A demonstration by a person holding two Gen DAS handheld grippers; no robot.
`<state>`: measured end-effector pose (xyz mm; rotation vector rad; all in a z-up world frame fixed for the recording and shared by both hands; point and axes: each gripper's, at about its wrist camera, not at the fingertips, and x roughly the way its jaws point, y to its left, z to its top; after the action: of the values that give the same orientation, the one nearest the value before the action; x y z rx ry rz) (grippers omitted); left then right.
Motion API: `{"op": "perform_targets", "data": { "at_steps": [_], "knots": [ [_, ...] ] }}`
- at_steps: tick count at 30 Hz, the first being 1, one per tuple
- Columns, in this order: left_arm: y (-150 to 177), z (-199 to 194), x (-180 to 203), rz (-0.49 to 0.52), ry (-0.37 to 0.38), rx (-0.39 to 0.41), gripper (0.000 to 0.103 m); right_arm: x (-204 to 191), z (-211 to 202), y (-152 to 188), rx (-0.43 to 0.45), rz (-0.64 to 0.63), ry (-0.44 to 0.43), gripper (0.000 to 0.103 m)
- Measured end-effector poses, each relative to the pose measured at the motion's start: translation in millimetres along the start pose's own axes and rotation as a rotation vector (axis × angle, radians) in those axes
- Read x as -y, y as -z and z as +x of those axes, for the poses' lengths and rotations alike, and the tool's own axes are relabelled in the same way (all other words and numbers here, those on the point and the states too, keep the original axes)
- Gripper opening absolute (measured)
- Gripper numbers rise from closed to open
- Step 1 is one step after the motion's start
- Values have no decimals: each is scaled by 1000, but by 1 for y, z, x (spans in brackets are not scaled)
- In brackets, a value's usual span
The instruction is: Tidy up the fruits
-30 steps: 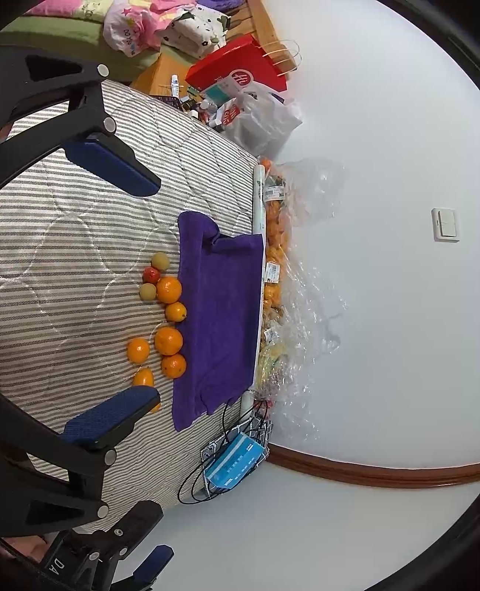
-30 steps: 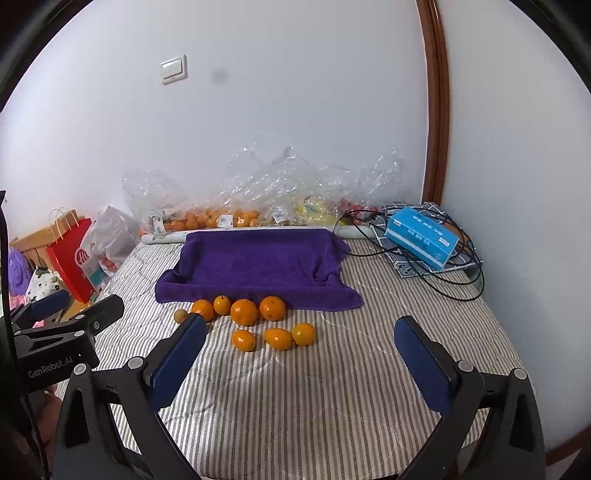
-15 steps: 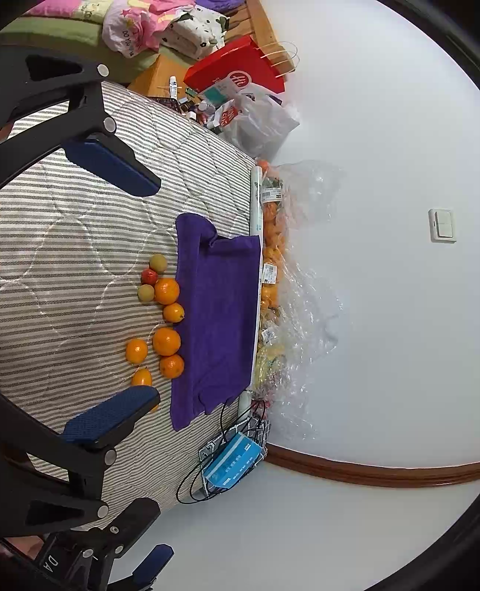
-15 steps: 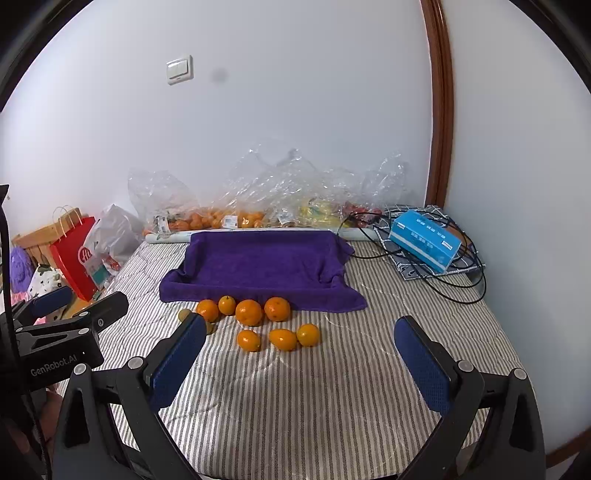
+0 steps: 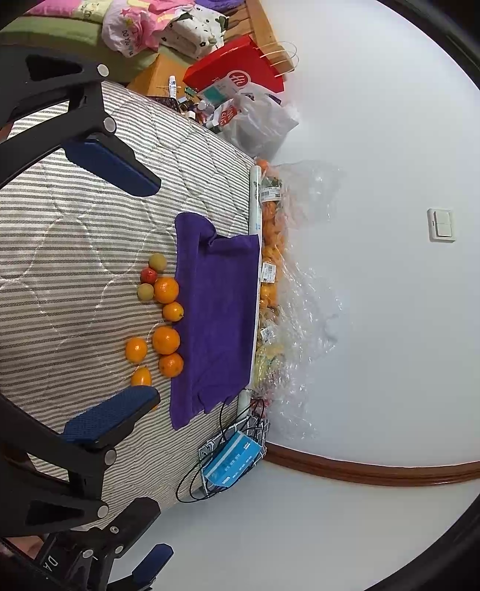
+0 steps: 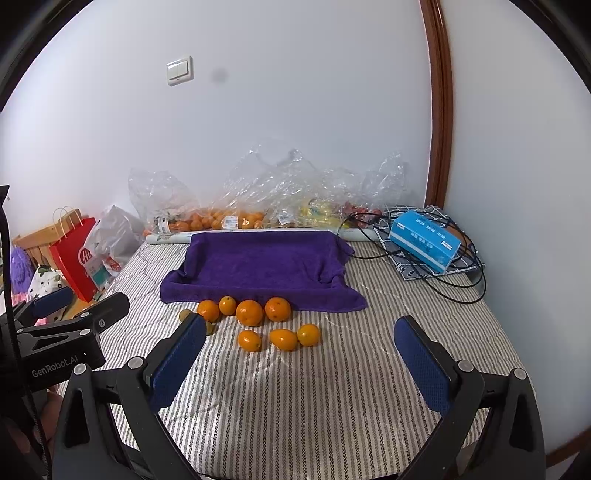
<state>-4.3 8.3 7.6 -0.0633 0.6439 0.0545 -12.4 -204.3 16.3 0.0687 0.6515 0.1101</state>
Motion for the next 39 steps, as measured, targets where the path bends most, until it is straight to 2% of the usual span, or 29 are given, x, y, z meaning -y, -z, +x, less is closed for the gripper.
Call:
{"op": "perform_targets", "data": {
  "at_steps": [28, 39],
  "knots": [
    [-1, 0, 1, 2, 26, 14, 103, -5, -3, 0, 30, -1, -6, 101],
    [0, 31, -15, -12, 55, -22, 101, -11, 27, 4, 2, 4, 0, 101]
  ]
}}
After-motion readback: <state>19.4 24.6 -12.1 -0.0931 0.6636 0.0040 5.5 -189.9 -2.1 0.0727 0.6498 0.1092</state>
